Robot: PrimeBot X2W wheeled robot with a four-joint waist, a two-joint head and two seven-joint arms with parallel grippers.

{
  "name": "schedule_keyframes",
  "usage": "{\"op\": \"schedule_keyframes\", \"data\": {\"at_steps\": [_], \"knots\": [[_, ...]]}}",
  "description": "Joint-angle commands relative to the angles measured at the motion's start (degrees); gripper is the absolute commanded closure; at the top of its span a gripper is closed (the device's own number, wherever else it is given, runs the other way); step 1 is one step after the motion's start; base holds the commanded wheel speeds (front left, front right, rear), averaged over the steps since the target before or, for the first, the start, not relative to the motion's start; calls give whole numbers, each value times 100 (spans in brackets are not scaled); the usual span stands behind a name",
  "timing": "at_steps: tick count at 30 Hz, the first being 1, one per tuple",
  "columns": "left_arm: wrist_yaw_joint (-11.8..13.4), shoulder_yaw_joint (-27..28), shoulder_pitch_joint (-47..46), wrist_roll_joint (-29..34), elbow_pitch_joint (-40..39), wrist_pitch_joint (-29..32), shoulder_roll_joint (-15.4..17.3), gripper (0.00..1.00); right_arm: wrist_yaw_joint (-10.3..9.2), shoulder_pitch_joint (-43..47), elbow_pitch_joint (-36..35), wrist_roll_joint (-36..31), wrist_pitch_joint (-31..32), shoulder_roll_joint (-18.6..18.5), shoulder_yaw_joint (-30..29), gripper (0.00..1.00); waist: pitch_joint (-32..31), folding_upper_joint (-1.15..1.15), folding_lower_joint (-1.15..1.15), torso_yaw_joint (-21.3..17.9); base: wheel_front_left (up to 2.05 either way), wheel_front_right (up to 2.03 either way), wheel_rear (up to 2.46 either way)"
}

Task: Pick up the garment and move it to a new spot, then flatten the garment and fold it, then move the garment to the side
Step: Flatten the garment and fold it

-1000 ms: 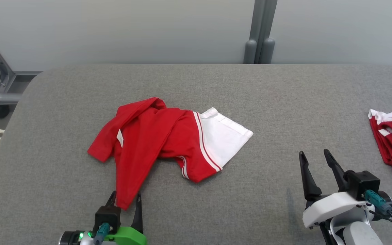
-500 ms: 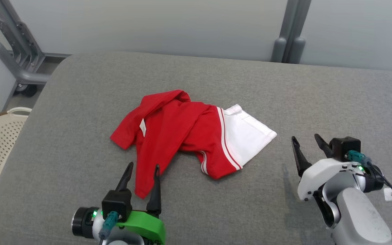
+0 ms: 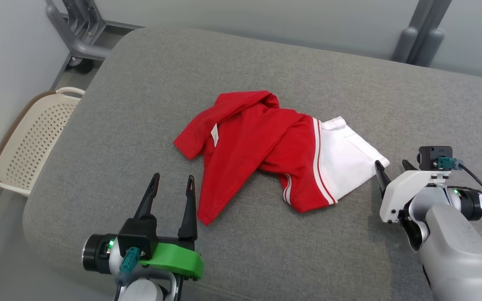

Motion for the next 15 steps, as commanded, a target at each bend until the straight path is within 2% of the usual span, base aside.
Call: {"op": "schedule_keyframes", "data": {"at_steps": [1,7,13,14,15], "knots": [[-33,40,-76,55,-33,1,-17,0,0,-105,101,-14,-17,-67,-10,0,208,0,0,210,0,0,0],[-68,158,-82,137,-82,1,-104,0,0,-441,757,49,-71,-112,5,0,329,0,0,325,0,0,0],[-110,270,-36,212,-72,0,-149,0,2,-617,1168,209,-96,-1,211,0,355,0,0,318,0,0,0],[-110,295,-34,223,-66,0,-156,0,3,-641,1203,224,-98,15,270,31,353,0,0,305,0,0,0],[-116,316,-31,240,-62,0,-165,0,3,-664,1239,228,-106,25,326,56,350,0,0,287,0,0,0]]}}
